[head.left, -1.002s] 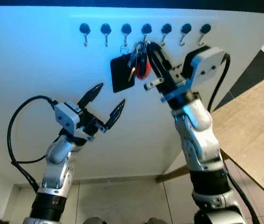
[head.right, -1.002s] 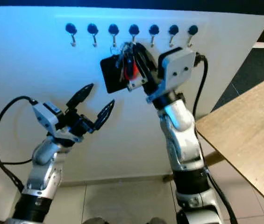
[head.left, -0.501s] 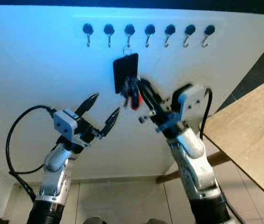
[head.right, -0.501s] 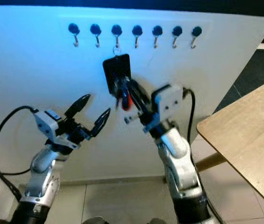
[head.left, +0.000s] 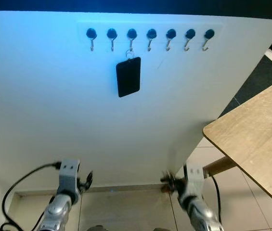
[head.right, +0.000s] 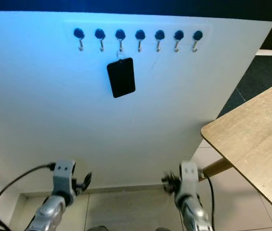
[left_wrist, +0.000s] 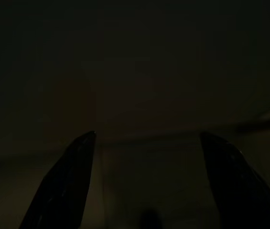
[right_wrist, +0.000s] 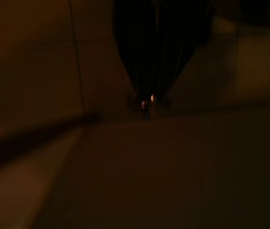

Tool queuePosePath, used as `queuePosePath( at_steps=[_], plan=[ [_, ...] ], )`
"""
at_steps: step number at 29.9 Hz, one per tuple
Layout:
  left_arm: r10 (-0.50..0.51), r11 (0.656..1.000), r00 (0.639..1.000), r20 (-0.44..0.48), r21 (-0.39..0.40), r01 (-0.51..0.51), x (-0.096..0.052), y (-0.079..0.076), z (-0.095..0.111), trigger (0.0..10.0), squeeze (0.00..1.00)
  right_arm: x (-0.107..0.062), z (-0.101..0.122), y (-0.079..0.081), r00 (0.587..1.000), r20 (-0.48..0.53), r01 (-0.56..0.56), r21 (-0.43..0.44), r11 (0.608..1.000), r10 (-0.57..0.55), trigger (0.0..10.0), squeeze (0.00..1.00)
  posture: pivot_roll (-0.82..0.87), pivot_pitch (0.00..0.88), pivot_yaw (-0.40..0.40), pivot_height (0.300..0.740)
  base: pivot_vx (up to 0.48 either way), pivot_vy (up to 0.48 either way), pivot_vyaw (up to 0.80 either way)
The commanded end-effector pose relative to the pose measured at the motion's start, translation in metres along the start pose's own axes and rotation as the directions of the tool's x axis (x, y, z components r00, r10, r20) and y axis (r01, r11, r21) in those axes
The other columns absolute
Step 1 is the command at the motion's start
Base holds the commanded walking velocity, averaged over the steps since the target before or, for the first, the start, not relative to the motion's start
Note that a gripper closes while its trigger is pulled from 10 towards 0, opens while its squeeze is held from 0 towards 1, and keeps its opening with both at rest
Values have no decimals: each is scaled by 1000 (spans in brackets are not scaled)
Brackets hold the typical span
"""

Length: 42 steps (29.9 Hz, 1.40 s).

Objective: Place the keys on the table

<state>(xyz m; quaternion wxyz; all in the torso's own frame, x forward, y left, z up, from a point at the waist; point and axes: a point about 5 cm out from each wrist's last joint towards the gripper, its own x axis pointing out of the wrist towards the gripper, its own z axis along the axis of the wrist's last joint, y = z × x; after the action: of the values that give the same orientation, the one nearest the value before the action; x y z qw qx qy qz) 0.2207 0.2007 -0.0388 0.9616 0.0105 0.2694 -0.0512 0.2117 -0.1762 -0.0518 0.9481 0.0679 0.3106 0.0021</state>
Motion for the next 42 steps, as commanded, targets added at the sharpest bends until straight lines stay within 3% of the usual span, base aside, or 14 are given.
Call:
queuePosePath(
  at_steps=[1, 8, 14, 21, 33, 42],
  plan=[
    [-40, 999, 999, -5, 10, 40, 4, -9, 2, 10000, 0, 0, 1, -4, 999, 5, 37, 29, 999, -37, 10000, 0, 51, 46, -48, 740, 0, 0, 0],
    [-112, 993, 994, 18, 51, 111, 6, -20, 3, 10000, 0, -6, -21, -7, 996, -73, 52, -22, 998, -53, 10000, 0, 47, 48, -47, 740, 0, 0, 0],
    [-82, 992, 994, -69, 91, 88, 8, -22, -9, 10000, 0, -11, -33, -22, 981, -114, 153, -17, 988, -153, 10000, 0, 44, 40, -43, 740, 0, 0, 0],
    [-33, 999, 996, -81, 39, 37, 8, -15, -10, 10000, 0, -15, -37, -33, 970, -131, 206, 0, 978, -205, 10000, 0, 35, 29, -34, 740, 0, 0, 0],
    [-58, 995, 994, -91, 70, 64, 10, -17, -9, 10000, 0, -14, -39, -31, 967, -140, 216, 5, 976, -213, 10000, 0, 28, 17, -20, 740, 0, 0, 0],
    [-86, 992, 993, -81, 87, 93, 12, -22, -7, 10000, 0, -15, -40, -32, 967, -144, 212, 3, 977, -209, 10000, 0, 28, 19, -14, 740, 0, 0, -800]
  ],
)
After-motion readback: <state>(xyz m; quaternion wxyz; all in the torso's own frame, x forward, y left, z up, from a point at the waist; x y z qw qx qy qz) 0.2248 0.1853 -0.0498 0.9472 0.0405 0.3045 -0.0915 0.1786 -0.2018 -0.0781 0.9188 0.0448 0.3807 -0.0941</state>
